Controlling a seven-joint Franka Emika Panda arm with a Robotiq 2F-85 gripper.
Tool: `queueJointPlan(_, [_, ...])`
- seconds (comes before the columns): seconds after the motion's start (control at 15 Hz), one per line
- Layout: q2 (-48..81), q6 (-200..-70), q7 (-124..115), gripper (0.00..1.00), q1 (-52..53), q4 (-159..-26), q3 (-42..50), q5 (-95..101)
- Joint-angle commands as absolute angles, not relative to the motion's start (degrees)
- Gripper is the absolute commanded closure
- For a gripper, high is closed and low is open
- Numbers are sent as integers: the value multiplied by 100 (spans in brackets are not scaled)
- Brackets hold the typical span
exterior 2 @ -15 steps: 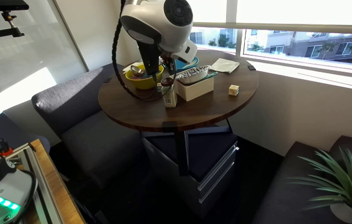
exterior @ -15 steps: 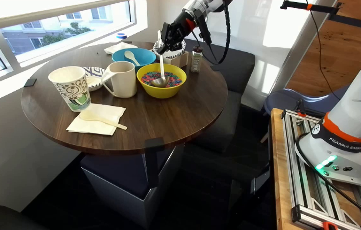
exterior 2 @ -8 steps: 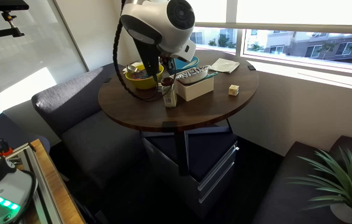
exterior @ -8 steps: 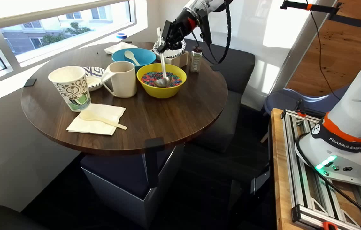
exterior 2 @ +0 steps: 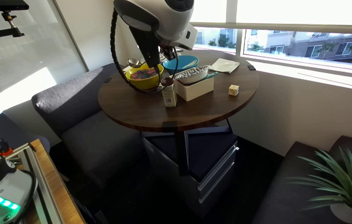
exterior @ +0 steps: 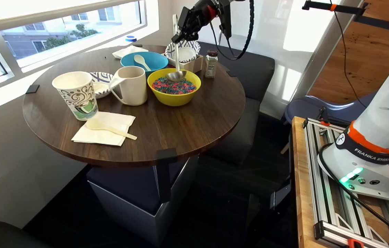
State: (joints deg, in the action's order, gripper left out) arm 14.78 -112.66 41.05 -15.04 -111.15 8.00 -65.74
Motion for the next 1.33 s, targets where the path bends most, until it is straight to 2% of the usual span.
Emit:
queueJointPlan(0.0, [1069, -11692, 4195, 96, -1387, -11523, 864, -6718])
queueJointPlan(0.4, [871, -12477, 4356, 95, -1268, -11981, 816, -6877])
queueJointPlan(0.67, [863, -12550, 4526, 94, -1214, -12165, 798, -7051])
queueJointPlan(0.73, [862, -12536, 4573, 69, -1209, -12191, 797, -7108])
queueJointPlan(0.8, [872, -12513, 4623, 94, -1206, -12201, 802, -7132])
queueJointPlan(1.27, [913, -12458, 4755, 96, -1202, -12200, 822, -7164])
